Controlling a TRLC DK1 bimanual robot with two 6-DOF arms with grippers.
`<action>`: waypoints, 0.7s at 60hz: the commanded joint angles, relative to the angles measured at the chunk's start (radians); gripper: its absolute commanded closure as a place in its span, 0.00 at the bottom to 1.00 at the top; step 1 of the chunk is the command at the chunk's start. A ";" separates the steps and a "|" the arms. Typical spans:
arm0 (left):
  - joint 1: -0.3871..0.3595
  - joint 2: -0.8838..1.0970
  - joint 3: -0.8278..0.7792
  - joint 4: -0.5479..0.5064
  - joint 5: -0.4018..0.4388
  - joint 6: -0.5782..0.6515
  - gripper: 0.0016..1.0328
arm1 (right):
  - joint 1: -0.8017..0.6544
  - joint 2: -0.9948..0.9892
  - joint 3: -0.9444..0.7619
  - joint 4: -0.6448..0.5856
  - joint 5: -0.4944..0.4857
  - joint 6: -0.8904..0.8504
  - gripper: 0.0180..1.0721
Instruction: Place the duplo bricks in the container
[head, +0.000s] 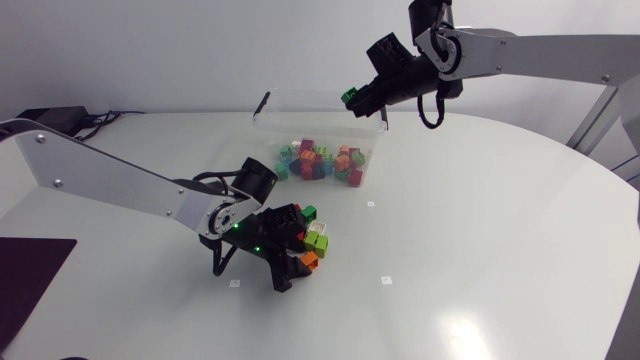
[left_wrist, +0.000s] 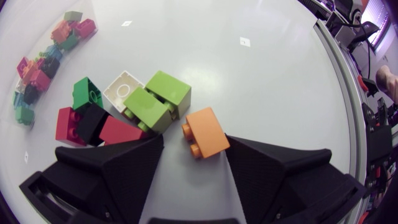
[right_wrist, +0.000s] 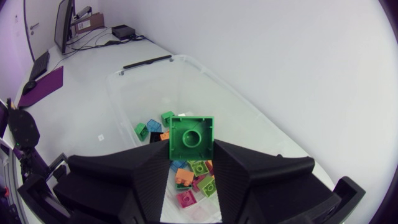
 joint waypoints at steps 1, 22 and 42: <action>-0.012 -0.015 -0.031 0.015 -0.002 -0.039 0.38 | 0.012 0.045 0.058 0.013 0.010 0.039 0.69; -0.024 -0.015 -0.040 0.052 -0.026 -0.094 0.54 | 0.043 0.151 0.170 0.018 0.062 0.056 0.16; -0.044 -0.023 -0.046 0.056 -0.045 -0.108 0.63 | 0.006 -0.068 -0.019 0.033 0.039 0.046 0.06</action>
